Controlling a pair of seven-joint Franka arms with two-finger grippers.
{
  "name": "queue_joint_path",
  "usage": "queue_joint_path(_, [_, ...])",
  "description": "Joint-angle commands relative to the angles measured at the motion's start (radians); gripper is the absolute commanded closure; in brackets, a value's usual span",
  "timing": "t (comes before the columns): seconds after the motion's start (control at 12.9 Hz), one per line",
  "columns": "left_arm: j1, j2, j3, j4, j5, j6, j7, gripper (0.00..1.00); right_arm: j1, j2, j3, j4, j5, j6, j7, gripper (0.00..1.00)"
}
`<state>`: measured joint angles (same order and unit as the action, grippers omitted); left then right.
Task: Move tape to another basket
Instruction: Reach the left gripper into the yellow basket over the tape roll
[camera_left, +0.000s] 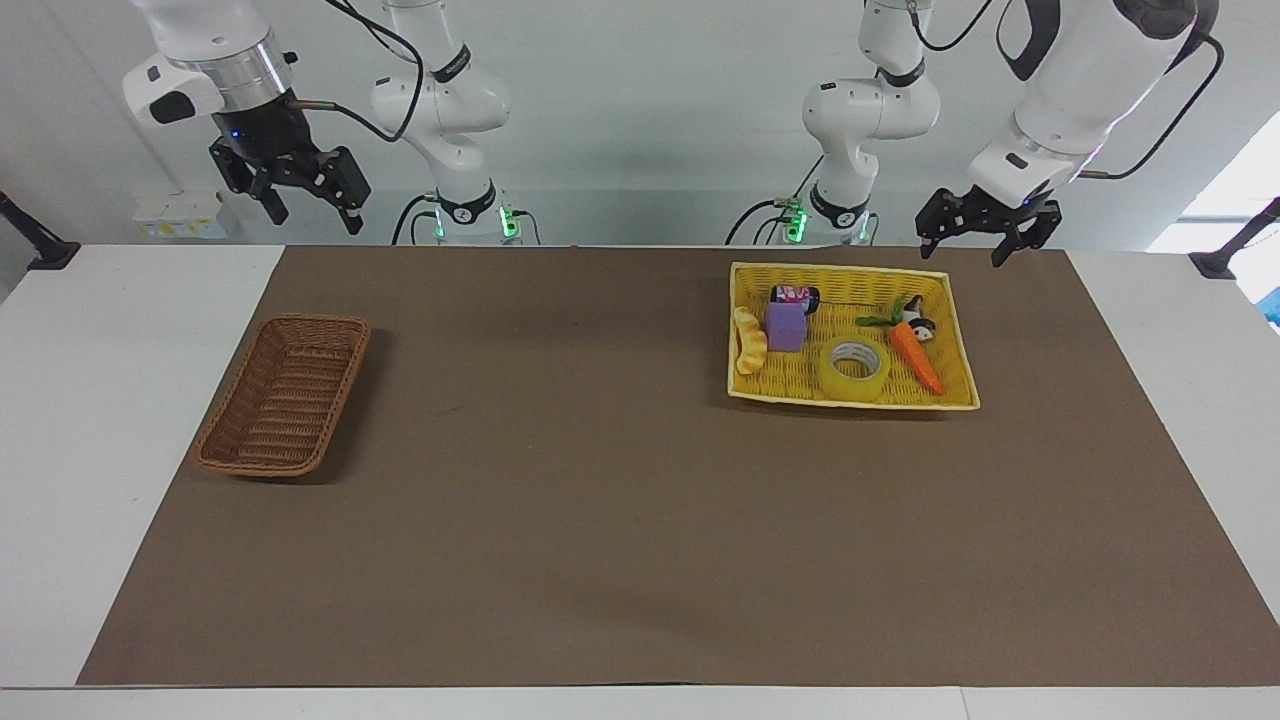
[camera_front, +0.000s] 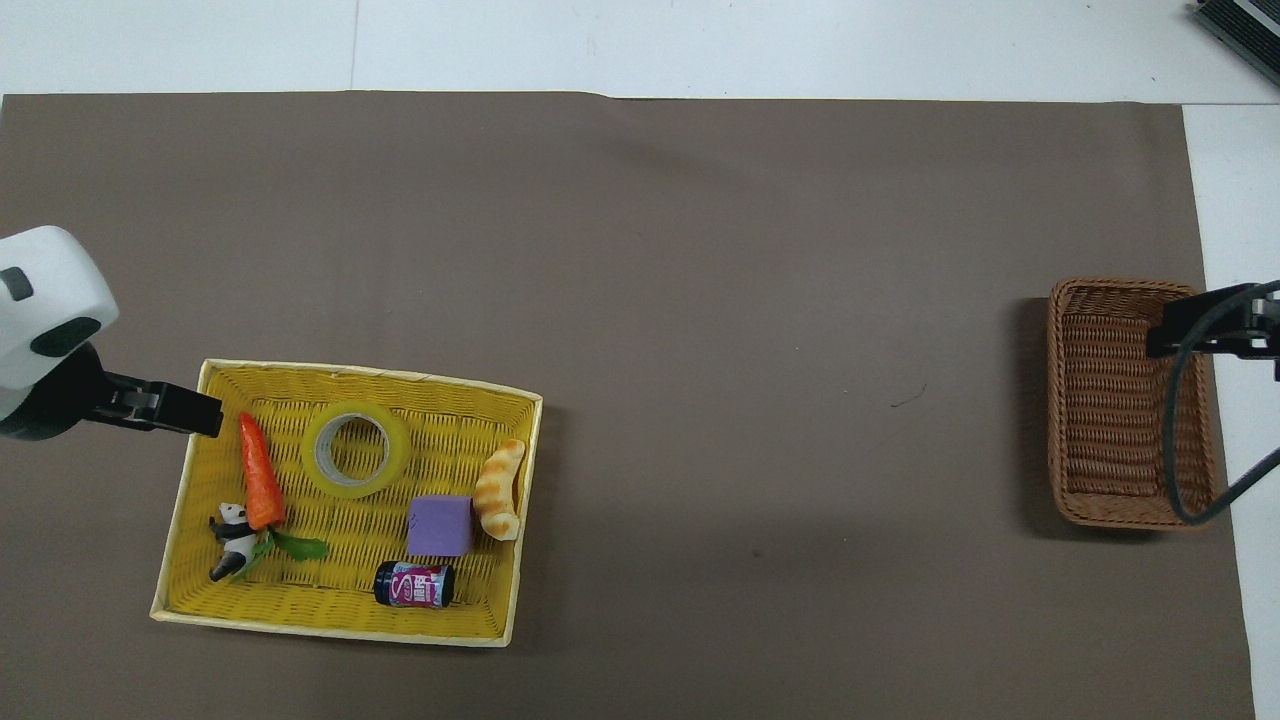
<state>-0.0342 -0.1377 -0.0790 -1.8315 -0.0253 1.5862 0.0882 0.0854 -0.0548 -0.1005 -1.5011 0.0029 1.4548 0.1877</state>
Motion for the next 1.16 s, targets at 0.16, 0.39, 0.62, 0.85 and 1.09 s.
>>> queue_joint_path(0.16, [0.010,-0.049,0.005,-0.196,-0.013,0.133,0.038,0.00,-0.003,0.003,-0.002,0.010,0.019,-0.010,-0.008,0.00])
queue_joint_path(0.39, [0.010,-0.043,0.005,-0.287,-0.015,0.237,0.033,0.00,-0.003,0.003,-0.002,0.010,0.019,-0.010,-0.008,0.00])
queue_joint_path(0.62, [-0.001,-0.036,0.004,-0.405,-0.015,0.385,0.027,0.00,-0.003,0.003,-0.002,0.009,0.019,-0.010,-0.008,0.00])
queue_joint_path(0.85, [-0.006,0.019,0.004,-0.475,-0.015,0.509,0.021,0.00,-0.003,0.003,-0.002,0.009,0.019,-0.010,-0.008,0.00])
queue_joint_path(1.09, [-0.029,0.044,0.004,-0.543,-0.018,0.596,-0.011,0.31,-0.003,0.003,-0.002,0.010,0.019,-0.010,-0.008,0.00])
